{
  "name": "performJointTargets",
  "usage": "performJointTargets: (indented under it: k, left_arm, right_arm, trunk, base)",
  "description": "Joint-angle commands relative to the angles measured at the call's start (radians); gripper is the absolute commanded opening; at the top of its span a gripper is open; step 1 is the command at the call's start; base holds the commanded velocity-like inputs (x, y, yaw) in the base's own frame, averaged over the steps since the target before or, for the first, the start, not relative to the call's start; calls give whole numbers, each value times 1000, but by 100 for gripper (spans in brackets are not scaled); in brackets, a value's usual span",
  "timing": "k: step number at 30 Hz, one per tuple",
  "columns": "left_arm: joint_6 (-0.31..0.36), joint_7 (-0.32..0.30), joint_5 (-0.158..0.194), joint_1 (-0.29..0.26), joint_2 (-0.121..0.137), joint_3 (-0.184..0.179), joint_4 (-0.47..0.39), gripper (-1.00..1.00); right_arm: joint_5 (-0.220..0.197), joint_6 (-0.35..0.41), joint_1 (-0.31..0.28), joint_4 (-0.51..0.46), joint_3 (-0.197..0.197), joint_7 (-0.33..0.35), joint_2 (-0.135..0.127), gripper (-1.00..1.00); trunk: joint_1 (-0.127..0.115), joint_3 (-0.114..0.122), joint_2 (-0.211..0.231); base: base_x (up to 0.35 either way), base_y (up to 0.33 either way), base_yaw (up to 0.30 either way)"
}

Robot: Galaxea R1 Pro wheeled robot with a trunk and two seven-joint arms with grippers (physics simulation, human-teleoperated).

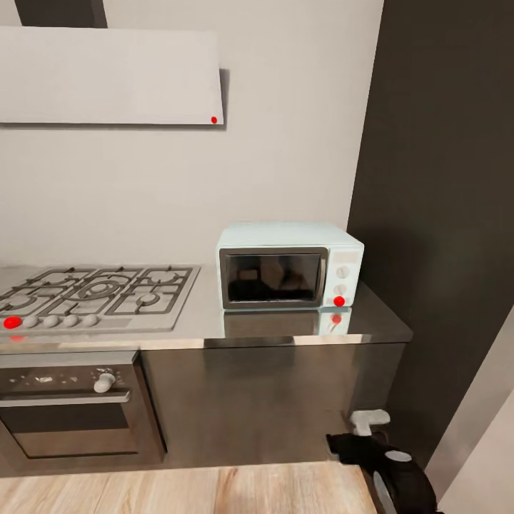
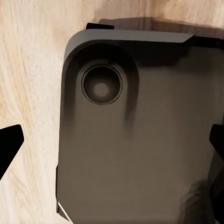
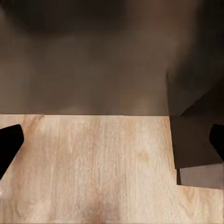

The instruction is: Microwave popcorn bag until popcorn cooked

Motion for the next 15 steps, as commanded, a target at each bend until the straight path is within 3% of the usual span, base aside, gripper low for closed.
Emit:
performJointTargets:
  k: [1, 5, 7, 13, 14, 15]
  left_arm:
    - [-2, 0, 10, 0, 0, 0, 0, 100]
    - [-2, 0, 9, 0, 0, 0, -1, 100]
    - [-2, 0, 9, 0, -3, 0, -1, 100]
    - [-3, 0, 9, 0, -12, -2, 0, 100]
    - [-2, 0, 9, 0, -12, -3, 0, 100]
    - [-2, 0, 9, 0, -12, -3, 0, 100]
  right_arm:
    - [0, 69, -84, -22, -20, 0, 0, 100]
    - [-3, 202, -284, -36, -89, 0, 0, 100]
    - [-2, 272, -396, -33, -99, 0, 0, 100]
    - [-8, 278, -617, -19, -103, -1, 7, 100]
    - [-14, 278, -660, 45, -104, -3, 16, 100]
    - [-15, 263, -663, 76, -103, -3, 23, 100]
  trunk:
    - [0, -1, -1]
    - [0, -1, -1]
    - [0, -1, -1]
    - [0, -1, -1]
    - [0, -1, -1]
    - [0, -1, -1]
  base:
    - [0, 0, 0]
    - [0, 0, 0]
    - [0, 0, 0]
    - [0, 0, 0]
    - [0, 0, 0]
    - [0, 0, 0]
